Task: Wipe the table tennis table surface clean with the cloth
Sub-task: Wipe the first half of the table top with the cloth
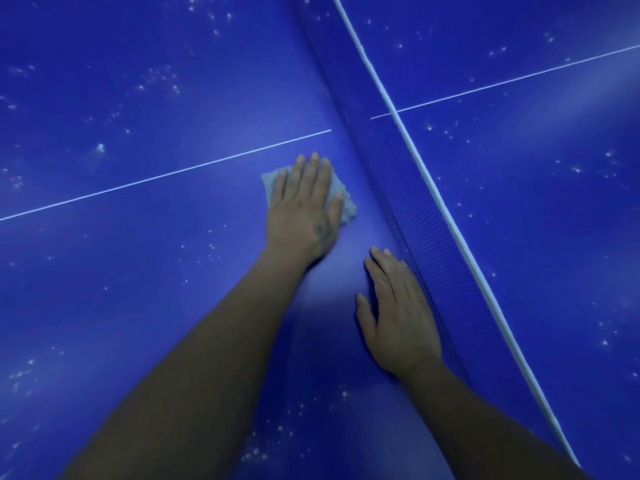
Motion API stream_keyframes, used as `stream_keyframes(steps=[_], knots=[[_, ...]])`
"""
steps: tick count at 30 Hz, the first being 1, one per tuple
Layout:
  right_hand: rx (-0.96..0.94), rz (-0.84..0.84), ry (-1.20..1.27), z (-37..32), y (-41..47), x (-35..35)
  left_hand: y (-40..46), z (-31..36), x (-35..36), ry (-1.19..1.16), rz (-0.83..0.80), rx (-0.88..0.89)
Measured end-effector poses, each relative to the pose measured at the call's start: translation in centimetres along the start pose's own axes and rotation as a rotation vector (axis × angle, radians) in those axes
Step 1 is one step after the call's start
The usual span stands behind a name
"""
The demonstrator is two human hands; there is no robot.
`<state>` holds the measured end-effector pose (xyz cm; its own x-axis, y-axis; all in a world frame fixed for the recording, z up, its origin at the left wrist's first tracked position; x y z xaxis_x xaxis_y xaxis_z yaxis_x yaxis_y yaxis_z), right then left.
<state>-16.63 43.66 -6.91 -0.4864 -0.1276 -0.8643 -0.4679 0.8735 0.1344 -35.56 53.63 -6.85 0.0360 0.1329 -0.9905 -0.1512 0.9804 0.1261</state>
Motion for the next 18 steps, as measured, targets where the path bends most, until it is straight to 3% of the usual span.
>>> stream_keyframes(steps=[5, 12, 18], knots=[[0.015, -0.016, 0.011, 0.1, -0.1, 0.2, 0.2, -6.1, 0.6, 0.004, -0.008, -0.17], [0.016, -0.018, 0.007, 0.2, 0.0, 0.3, -6.8, 2.2, -0.9, -0.009, 0.02, 0.047], [0.005, -0.002, 0.032, 0.2, 0.1, 0.1, 0.0, -4.2, 0.5, -0.008, -0.023, -0.066]])
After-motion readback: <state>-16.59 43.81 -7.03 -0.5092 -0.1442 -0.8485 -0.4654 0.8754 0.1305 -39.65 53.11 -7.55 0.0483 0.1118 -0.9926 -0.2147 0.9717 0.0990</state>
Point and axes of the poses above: each hand's wrist, its own y-axis towards the middle knuckle, its own x-axis out of the palm, z = x × y, the point moved 10 cm from there along y, towards the middle knuckle, and after that the axes turned 12 degrees about y, right-handed, at the moved point
